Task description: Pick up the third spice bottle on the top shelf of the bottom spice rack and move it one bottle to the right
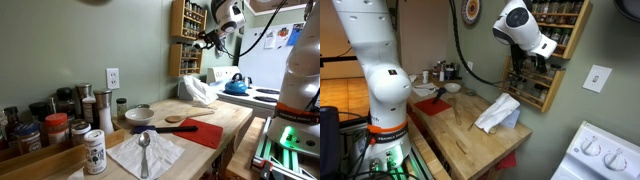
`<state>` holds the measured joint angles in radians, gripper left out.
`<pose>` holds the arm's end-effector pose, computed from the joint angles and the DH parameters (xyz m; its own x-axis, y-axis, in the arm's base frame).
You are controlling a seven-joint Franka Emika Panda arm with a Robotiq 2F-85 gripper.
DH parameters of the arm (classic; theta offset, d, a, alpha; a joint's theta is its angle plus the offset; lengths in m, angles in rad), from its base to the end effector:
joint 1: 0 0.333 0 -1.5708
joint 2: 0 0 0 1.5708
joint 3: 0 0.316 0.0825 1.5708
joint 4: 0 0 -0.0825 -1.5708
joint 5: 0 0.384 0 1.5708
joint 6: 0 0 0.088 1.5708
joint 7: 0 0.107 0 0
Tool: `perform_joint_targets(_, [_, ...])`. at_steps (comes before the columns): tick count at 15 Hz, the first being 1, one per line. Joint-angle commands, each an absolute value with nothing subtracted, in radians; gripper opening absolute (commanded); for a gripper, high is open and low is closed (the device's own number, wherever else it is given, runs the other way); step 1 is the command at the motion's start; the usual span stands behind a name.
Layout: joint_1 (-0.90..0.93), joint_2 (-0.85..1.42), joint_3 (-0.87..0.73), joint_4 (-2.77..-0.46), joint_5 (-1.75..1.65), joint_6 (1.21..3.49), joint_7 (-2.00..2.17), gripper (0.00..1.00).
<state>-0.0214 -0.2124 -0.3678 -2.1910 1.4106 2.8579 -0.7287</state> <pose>0.4592 -0.2585 0.5284 0.2293 -0.7881 0.5713 -0.3432 -0.6147 -0.7102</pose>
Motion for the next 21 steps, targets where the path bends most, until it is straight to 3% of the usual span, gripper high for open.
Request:
perform_joint_targets(1, [-0.035, -0.224, -0.365, -2.228, 1.324, 2.829, -0.621, 1.0])
perform_joint_targets(21, [-0.018, -0.245, -0.366, -2.214, 1.291, 2.756, -0.374, 1.0])
